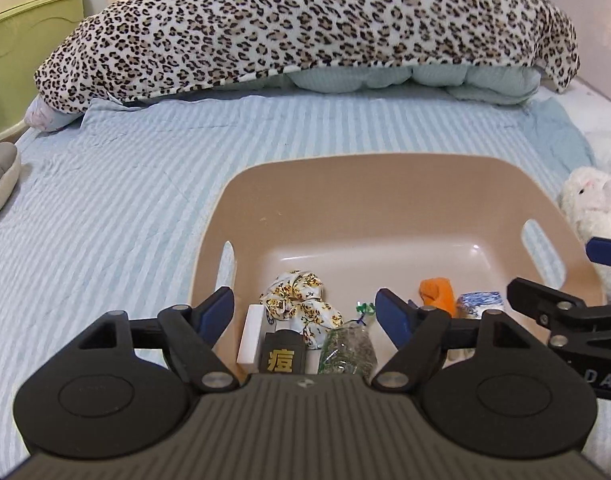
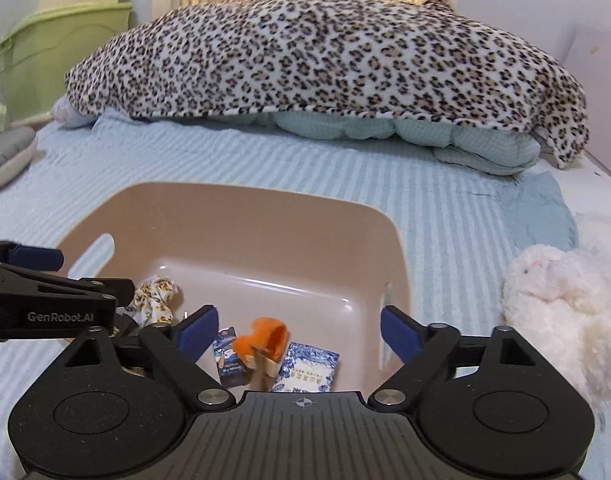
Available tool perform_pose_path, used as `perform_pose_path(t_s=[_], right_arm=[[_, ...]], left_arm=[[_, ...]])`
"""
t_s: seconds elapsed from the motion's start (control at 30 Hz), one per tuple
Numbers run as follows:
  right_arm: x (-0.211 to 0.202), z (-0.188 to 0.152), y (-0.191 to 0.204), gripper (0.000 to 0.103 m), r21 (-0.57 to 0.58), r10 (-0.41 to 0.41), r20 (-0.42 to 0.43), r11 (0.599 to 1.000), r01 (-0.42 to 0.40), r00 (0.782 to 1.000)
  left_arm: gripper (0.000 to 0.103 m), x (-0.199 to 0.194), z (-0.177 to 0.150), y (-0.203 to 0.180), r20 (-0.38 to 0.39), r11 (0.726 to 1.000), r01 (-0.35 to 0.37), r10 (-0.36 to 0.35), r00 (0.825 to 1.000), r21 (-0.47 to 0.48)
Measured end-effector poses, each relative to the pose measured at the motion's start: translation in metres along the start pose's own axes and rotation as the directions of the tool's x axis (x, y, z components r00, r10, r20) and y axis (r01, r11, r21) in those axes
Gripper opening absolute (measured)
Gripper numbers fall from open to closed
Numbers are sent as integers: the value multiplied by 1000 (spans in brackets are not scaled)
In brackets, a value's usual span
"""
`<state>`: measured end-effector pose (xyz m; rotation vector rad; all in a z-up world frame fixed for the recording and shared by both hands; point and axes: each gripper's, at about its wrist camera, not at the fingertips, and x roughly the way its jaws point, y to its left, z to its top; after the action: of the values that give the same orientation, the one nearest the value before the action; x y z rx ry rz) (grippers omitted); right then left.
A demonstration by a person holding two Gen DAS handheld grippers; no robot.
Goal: Organize objects
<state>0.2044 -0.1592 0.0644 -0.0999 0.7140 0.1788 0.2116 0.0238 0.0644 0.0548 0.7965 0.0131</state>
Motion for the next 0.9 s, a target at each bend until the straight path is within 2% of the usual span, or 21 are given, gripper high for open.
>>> perform_pose_path(t_s=[0.2, 0.47, 0.57, 0.77, 0.9], right_arm=[[-32, -6, -3, 99, 10, -12, 34, 1000, 12, 999], [-64, -23, 0, 101, 42, 10, 22, 999, -11, 1000], [-76, -32, 4, 101, 27, -13, 39, 1000, 12, 999], [-97, -44, 9, 101, 32, 2, 30, 999, -3, 1000], [-111, -53, 13, 101, 21, -4, 38, 1000, 3, 999]], left_arm=[[82, -24, -9, -1, 9, 1000, -1, 1, 1000, 25], [82, -53, -30, 2, 17, 1000, 8, -9, 1000, 12], [82, -66, -39, 3, 13, 1000, 15, -15, 1000, 3], [82, -92, -57, 3, 39, 1000, 6, -6, 999, -8], [82, -105, -67, 1, 28, 1000, 18, -18, 999, -6]])
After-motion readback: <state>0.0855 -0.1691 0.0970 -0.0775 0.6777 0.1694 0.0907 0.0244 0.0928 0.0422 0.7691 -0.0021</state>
